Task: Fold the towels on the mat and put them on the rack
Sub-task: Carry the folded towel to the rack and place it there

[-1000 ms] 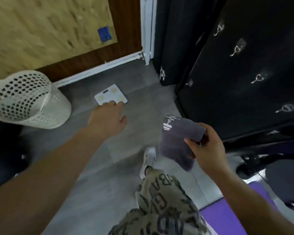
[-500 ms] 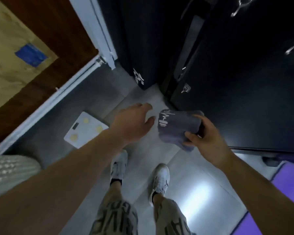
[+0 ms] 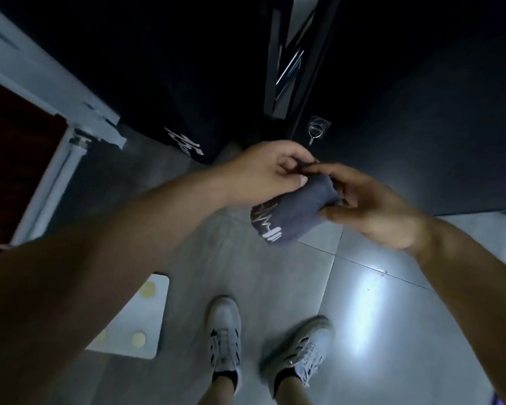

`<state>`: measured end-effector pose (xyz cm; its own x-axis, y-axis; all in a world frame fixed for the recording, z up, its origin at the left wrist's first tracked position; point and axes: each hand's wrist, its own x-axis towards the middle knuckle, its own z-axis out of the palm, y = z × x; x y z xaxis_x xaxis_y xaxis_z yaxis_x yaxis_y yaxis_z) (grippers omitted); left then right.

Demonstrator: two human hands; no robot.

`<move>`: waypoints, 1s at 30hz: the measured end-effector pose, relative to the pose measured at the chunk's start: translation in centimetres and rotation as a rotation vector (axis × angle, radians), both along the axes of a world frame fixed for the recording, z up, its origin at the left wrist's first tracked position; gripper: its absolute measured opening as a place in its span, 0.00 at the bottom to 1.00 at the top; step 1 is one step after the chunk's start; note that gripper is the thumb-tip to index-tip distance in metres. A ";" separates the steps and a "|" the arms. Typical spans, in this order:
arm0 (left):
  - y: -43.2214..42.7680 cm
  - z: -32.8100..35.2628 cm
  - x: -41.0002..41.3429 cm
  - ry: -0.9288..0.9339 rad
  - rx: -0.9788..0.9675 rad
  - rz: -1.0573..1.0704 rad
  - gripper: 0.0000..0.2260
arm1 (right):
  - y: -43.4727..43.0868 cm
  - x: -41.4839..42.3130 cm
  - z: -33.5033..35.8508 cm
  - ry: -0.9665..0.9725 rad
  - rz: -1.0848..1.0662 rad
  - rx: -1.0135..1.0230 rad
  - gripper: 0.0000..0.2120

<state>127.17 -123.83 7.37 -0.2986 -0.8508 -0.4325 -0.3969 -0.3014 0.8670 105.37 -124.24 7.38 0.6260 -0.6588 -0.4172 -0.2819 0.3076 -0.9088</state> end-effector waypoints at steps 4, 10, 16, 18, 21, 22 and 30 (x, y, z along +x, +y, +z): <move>-2.7 -1.5 0.7 0.116 -0.033 -0.147 0.34 | -2.2 0.2 -1.4 -0.090 0.027 -0.015 0.31; -4.7 -3.2 1.2 0.123 0.069 -0.357 0.26 | -4.1 0.0 -2.8 -0.095 0.093 -0.067 0.30; -5.3 -4.5 1.2 0.094 0.161 -0.363 0.12 | -4.1 -1.0 -4.2 -0.162 -0.046 0.017 0.21; -5.9 -4.4 1.5 0.103 0.170 -0.335 0.09 | -4.5 -1.1 -4.6 -0.190 -0.122 0.051 0.19; -6.7 -4.5 2.0 0.112 0.156 -0.287 0.07 | -5.3 -1.2 -5.3 -0.224 -0.238 0.058 0.16; -7.0 -4.6 2.1 0.114 0.142 -0.251 0.07 | -5.5 -1.2 -5.5 -0.234 -0.272 0.050 0.15; -8.3 -5.8 1.9 0.340 0.144 0.236 0.04 | -5.4 0.5 -5.9 -0.202 -0.544 -0.003 0.07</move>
